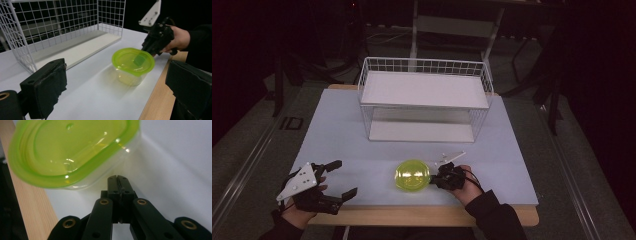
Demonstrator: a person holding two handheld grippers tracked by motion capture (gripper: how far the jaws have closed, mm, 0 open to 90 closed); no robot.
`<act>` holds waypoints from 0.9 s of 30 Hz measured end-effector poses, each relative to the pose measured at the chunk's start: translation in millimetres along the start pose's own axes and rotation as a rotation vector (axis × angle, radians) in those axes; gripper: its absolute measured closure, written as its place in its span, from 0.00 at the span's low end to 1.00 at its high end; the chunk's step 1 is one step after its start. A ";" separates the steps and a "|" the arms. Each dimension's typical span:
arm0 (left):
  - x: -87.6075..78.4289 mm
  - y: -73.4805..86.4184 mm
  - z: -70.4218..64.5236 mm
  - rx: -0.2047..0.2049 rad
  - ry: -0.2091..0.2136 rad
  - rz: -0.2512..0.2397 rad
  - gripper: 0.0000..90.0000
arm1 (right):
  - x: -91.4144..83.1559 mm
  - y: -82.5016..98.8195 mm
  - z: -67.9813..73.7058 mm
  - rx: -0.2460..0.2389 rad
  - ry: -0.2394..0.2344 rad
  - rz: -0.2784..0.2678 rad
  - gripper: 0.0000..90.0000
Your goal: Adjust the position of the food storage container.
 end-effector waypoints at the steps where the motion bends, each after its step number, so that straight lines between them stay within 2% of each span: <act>1: 0.0 0.1 -0.1 -0.001 0.001 0.001 0.05 | 1.5 -2.9 -0.6 0.003 0.000 -0.005 1.00; 7: -0.1 0.0 -0.1 -0.002 0.003 0.000 0.05 | 8.6 -7.0 -1.1 0.002 0.007 0.008 1.00; 12: 0.0 0.1 -0.6 0.000 0.004 0.001 0.05 | 5.9 -3.0 2.4 0.020 -0.007 0.011 1.00; 21: 0.4 0.5 -0.2 -0.001 0.002 0.006 0.05 | 4.6 -1.1 6.3 0.007 -0.009 0.014 0.98; 24: 0.6 0.2 -0.9 -0.003 0.005 0.001 0.05 | -9.2 -0.2 3.4 -0.001 0.033 -0.007 0.92; 27: 1.6 0.5 -1.7 -0.001 0.008 0.008 0.05 | -22.1 0.0 3.4 -0.005 0.053 -0.040 0.83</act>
Point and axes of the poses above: each handheld gripper's, and its own axes: x roughly forward along the jaws, y roughly out of its underside, z roughly to its left, the point moved 6 cm from there along x, roughly forward along the jaws, and after that the axes turned 9 degrees about -y, right-handed, at the moved point
